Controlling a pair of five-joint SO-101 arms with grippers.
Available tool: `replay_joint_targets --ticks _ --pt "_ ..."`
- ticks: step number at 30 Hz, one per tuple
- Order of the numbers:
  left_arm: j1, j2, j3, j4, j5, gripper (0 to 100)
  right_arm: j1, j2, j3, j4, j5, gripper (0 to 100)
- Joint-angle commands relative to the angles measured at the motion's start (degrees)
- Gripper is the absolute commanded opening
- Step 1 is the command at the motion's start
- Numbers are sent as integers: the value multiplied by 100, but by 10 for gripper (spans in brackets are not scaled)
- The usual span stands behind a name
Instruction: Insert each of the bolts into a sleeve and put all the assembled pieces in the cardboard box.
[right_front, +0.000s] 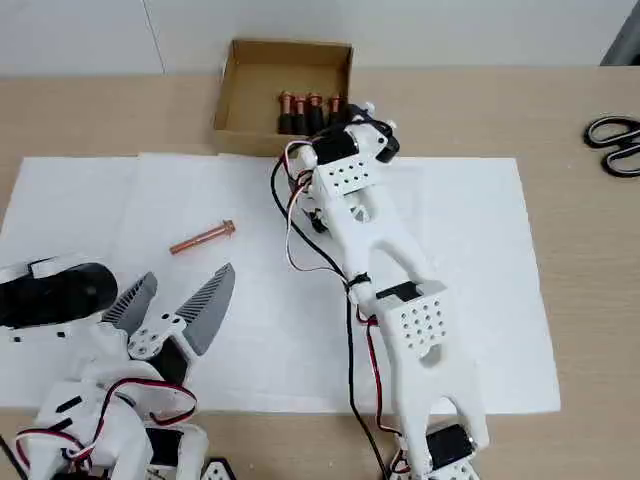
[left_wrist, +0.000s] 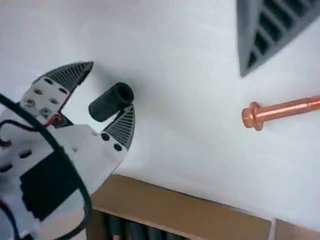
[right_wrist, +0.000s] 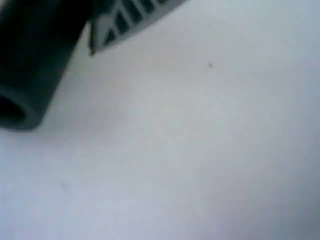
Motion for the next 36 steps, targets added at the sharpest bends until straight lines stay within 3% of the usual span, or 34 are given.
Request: replay_joint_targets --ticks 1,3,12,20,25,31,36 --pt "9 79 -40 -18 -9 321 31 -31 -62 -22 -9 67" --pt "9 79 -40 -9 -9 321 84 -31 -62 -40 -9 0" --pt "9 79 -40 0 -9 321 426 -84 -62 242 35 4" --pt "9 105 -40 9 -9 321 760 -119 -695 884 1714 4" --pt "9 193 -84 18 -79 321 734 -936 -818 884 1881 4" --pt "0 1732 -1209 624 -141 321 620 -1895 -809 884 1987 4" --pt "9 3534 -2905 1389 -149 321 629 -2281 -598 910 3411 4"
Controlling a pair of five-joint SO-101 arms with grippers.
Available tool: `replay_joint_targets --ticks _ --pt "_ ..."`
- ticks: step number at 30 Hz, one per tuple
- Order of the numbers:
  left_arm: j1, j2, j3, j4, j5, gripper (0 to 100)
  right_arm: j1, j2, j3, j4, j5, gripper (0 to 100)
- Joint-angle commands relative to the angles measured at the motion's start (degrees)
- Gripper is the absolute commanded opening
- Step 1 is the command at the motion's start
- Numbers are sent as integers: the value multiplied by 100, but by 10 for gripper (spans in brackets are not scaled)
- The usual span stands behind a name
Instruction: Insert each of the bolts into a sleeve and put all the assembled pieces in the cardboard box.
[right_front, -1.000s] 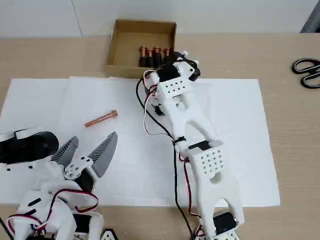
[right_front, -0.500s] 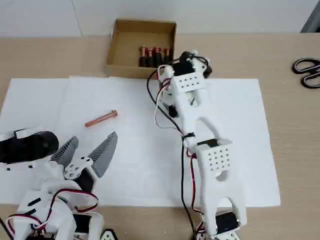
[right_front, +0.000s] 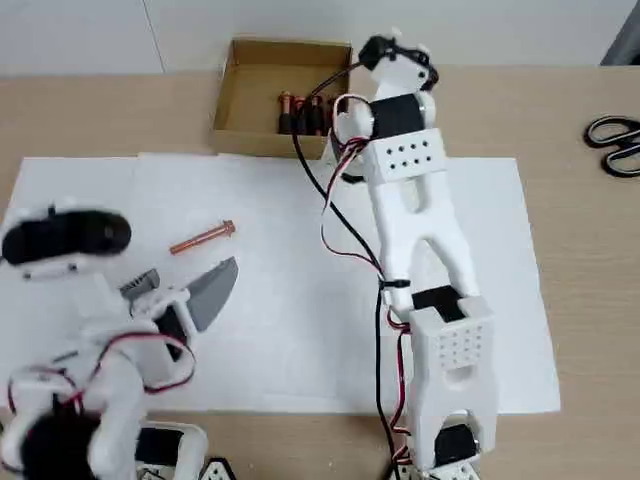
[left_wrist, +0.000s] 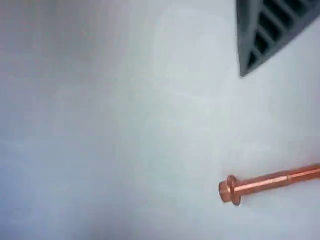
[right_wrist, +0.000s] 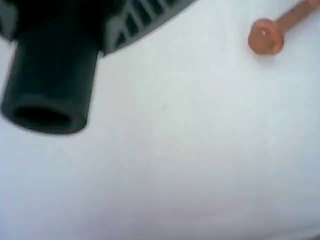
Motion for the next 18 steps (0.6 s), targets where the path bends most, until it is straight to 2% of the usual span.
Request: replay_joint_targets --ticks 1,5,9,15,18 --pt "9 1354 -1279 466 -62 321 -40 -778 26 48 1204 4" --pt "9 2708 -2018 809 -97 321 4 -1464 378 48 2664 4" --pt "-246 3736 -2273 818 -914 321 268 -1974 1099 13 3824 4" --pt "-1143 5090 -2396 457 -3490 321 752 -2360 2048 31 3886 4" --pt "-1345 5670 -2422 132 -4088 321 875 -2633 2347 13 3886 4"
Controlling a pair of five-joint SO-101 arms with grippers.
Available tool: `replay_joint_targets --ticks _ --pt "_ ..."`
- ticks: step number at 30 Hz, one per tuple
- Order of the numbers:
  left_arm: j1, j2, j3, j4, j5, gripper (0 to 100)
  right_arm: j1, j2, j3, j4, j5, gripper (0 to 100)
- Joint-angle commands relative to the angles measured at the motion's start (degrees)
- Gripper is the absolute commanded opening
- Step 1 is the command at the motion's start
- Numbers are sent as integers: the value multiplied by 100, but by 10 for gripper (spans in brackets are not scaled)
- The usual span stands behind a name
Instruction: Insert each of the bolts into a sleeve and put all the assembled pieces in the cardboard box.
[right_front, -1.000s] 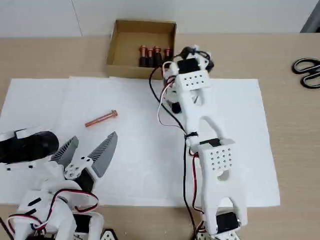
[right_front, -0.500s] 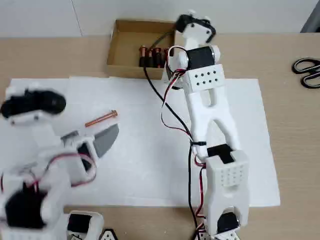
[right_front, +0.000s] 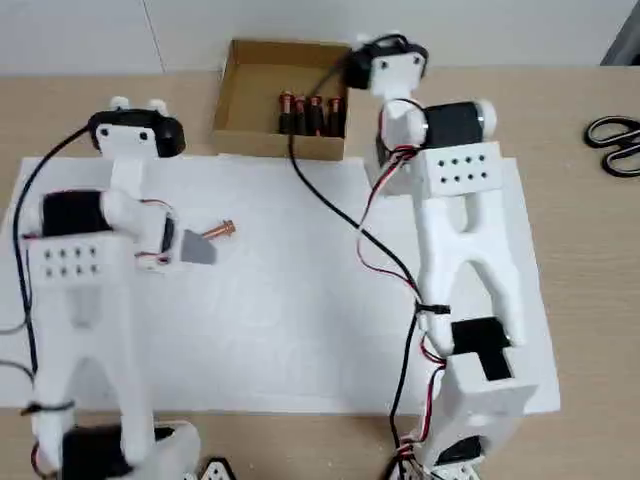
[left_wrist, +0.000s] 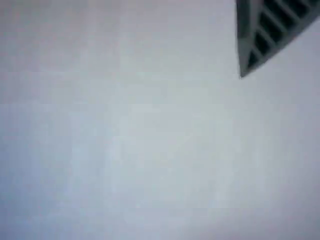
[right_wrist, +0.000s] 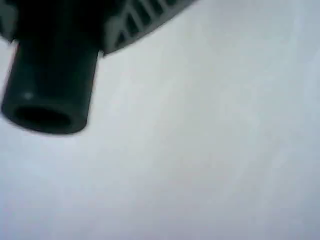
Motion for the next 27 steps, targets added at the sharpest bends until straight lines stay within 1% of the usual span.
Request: replay_joint_targets --ticks 1,8,10,14,17,23,27 --pt "-185 589 -259 -440 -862 321 119 -681 193 13 79 4" --pt "158 1292 -268 -1319 -2585 320 110 -989 369 13 88 4" --pt "229 1442 -268 -1679 -2901 319 110 -998 369 22 88 4" --pt "273 1785 -268 -2567 -2980 319 110 -998 378 22 88 4" --pt "273 2066 -268 -2963 -2980 319 110 -998 431 22 88 4" --pt "396 2505 -312 -3209 -2989 319 84 -998 440 22 88 4" --pt "554 2857 -690 -3165 -2989 319 84 -998 440 22 88 4"
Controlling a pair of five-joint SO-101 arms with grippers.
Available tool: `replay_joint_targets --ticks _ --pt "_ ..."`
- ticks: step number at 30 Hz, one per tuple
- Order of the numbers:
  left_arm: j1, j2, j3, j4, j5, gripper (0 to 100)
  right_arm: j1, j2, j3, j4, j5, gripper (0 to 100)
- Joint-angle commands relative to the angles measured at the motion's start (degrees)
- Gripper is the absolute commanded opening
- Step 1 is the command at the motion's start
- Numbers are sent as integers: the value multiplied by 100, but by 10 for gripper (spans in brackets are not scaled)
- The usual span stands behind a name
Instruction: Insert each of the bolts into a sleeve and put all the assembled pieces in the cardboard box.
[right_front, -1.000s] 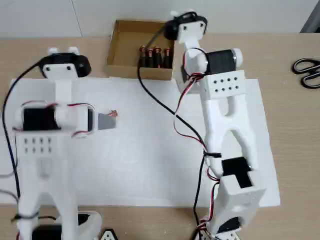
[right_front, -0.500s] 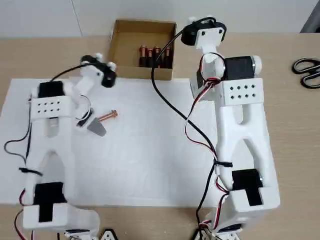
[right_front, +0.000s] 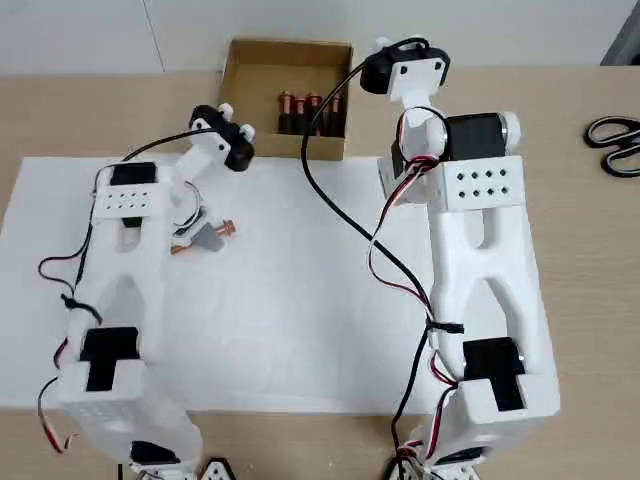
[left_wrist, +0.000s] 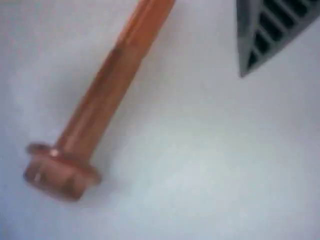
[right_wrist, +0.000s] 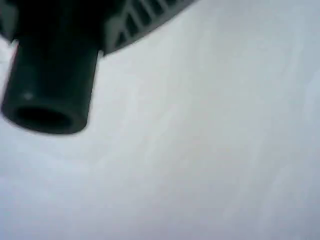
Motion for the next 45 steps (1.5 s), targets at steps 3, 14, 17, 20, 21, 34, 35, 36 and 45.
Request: replay_joint_targets --ticks 3,14,17,20,21,34,35,36,45 --pt "149 466 -778 -70 -35 291 13 -365 -35 22 70 4" --pt "149 1424 -1596 255 -26 186 13 -330 -35 22 70 4" --pt "149 1600 -1631 246 -26 187 13 -330 -35 13 70 4" --pt "149 1705 -1640 211 -26 187 13 -330 -35 13 70 4" --pt "149 1723 -1640 211 -26 187 13 -321 -35 13 70 4" --pt "193 2101 -1640 229 0 2 13 -321 -35 13 70 4" --pt "202 2092 -1640 290 0 10 13 -321 -35 13 70 4" --pt "211 2075 -1640 352 0 9 13 -321 -35 13 70 4" --pt "413 2057 -3451 2189 571 6 13 -330 -35 13 70 4"
